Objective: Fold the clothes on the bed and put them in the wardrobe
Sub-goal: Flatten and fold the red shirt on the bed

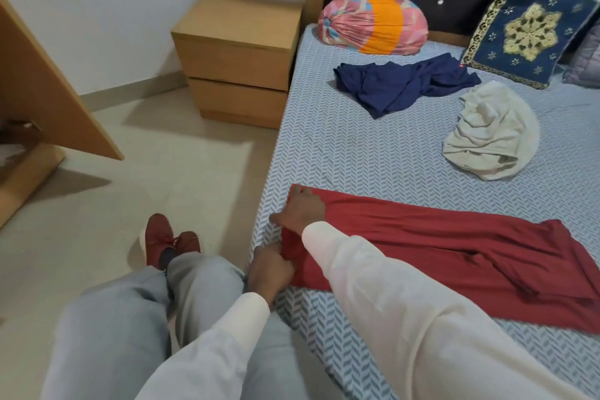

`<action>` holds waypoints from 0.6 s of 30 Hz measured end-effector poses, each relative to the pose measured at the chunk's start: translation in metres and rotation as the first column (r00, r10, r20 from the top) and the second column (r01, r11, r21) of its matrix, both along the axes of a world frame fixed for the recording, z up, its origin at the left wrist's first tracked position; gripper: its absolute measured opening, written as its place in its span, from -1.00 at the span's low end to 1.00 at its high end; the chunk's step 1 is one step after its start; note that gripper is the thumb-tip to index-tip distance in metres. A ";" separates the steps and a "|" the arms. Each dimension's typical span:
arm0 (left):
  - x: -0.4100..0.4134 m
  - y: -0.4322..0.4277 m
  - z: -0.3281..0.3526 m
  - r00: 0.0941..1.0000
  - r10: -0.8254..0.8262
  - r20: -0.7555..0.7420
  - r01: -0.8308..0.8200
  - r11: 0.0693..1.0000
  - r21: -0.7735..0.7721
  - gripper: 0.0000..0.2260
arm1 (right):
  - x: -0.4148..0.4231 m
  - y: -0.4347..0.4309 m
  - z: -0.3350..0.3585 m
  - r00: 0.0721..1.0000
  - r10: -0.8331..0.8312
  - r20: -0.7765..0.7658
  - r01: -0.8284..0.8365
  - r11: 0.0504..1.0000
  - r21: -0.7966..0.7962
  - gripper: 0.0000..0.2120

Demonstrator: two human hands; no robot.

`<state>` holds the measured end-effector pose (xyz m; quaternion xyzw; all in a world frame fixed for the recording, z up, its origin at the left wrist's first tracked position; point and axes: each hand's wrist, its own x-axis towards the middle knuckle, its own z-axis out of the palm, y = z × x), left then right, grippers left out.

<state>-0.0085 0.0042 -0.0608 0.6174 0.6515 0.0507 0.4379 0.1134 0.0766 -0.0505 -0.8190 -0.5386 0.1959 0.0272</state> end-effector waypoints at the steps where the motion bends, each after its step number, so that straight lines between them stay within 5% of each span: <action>1: 0.001 -0.002 0.003 1.000 0.016 0.023 -0.016 1.000 -0.005 -0.58 | -0.003 0.003 -0.001 0.999 0.003 0.034 -0.002 1.000 -0.021 -0.10; 6: 0.006 -0.002 0.012 0.984 0.107 0.144 -0.094 0.991 -0.100 -0.47 | -0.001 0.009 -0.002 0.995 0.028 0.098 -0.022 0.998 -0.059 -0.15; 10: 0.014 -0.015 0.016 0.977 0.019 0.211 -0.031 0.998 0.054 -0.82 | 0.037 0.004 -0.002 0.963 -0.120 -0.242 0.139 0.988 0.064 -0.49; 13: 0.028 -0.027 0.018 0.978 -0.038 0.205 0.006 0.988 0.151 -0.81 | 0.077 -0.012 -0.007 0.788 -0.276 -0.550 0.388 0.917 0.095 -0.57; 15: 0.042 -0.037 0.021 0.975 -0.120 0.189 0.083 0.978 0.190 -0.72 | 0.102 -0.026 -0.011 0.699 -0.340 -0.630 0.482 0.874 0.064 -0.68; 18: 0.065 -0.049 0.021 0.954 -0.262 0.149 0.218 0.941 0.260 -0.63 | 0.128 -0.043 -0.017 0.704 -0.372 -0.605 0.480 0.877 0.020 -0.61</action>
